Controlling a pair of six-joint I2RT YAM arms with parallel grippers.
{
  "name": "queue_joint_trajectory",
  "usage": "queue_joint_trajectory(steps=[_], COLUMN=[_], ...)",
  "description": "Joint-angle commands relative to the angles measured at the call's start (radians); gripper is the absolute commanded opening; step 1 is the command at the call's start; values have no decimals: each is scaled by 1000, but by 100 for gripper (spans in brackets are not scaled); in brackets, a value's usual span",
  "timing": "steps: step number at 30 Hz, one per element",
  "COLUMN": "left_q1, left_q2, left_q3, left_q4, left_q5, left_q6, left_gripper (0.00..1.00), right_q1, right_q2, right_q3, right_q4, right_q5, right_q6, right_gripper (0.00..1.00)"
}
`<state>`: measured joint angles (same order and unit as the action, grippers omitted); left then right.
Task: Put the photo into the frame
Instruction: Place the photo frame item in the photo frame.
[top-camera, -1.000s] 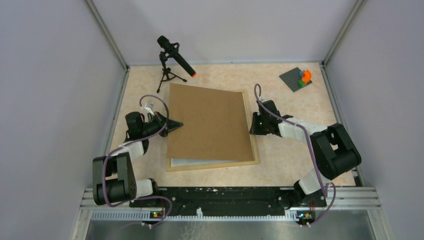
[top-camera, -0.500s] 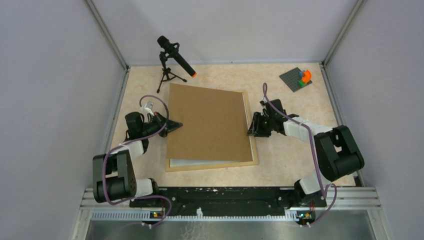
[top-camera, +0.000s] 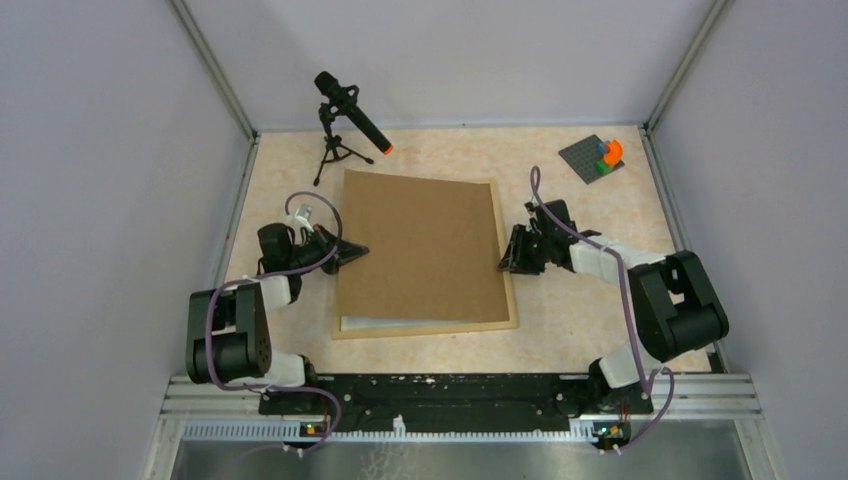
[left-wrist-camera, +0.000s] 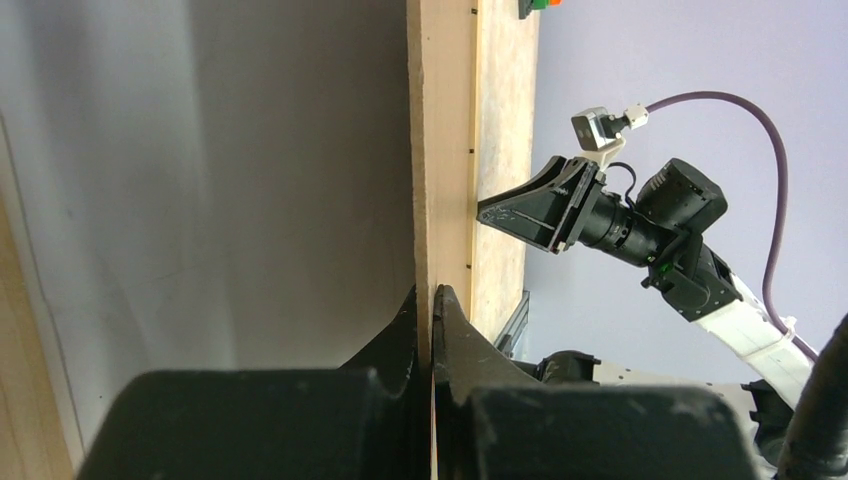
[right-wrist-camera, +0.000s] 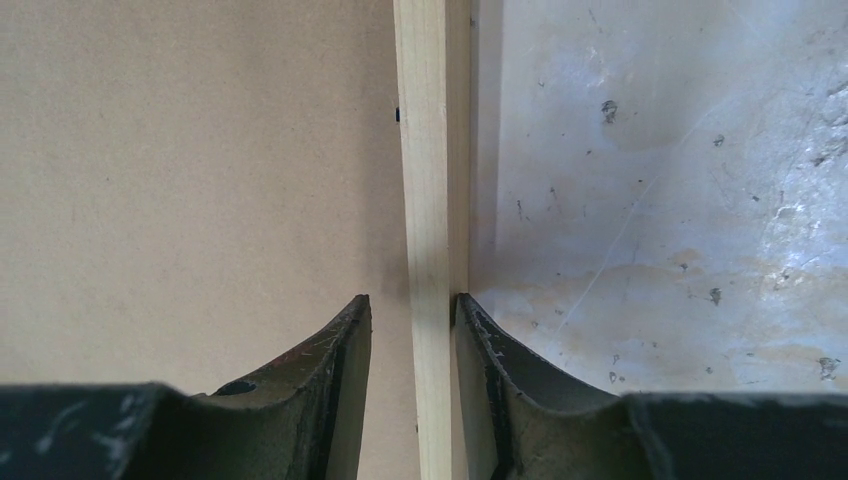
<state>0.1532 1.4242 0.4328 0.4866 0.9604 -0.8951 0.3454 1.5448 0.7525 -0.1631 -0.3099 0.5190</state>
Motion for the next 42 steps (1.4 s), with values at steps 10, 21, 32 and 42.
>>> queue_joint_trajectory(steps=[10, 21, 32, 42], left_q1=[-116, -242, -357, -373], left_q2=[5, 23, 53, 54], left_q3=[189, 337, 508, 571], left_q4=[-466, -750, -964, -1093], left_q5=[-407, -654, -901, -1025], left_q6=[317, 429, 508, 524], left_gripper=[28, 53, 82, 99], right_q1=[11, 12, 10, 11], right_q2=[32, 29, 46, 63], right_q3=[-13, -21, -40, -27], right_q4=[84, 112, 154, 155], right_q5=[-101, -109, -130, -141], right_q6=[-3, -19, -19, -25], right_gripper=[33, 33, 32, 32])
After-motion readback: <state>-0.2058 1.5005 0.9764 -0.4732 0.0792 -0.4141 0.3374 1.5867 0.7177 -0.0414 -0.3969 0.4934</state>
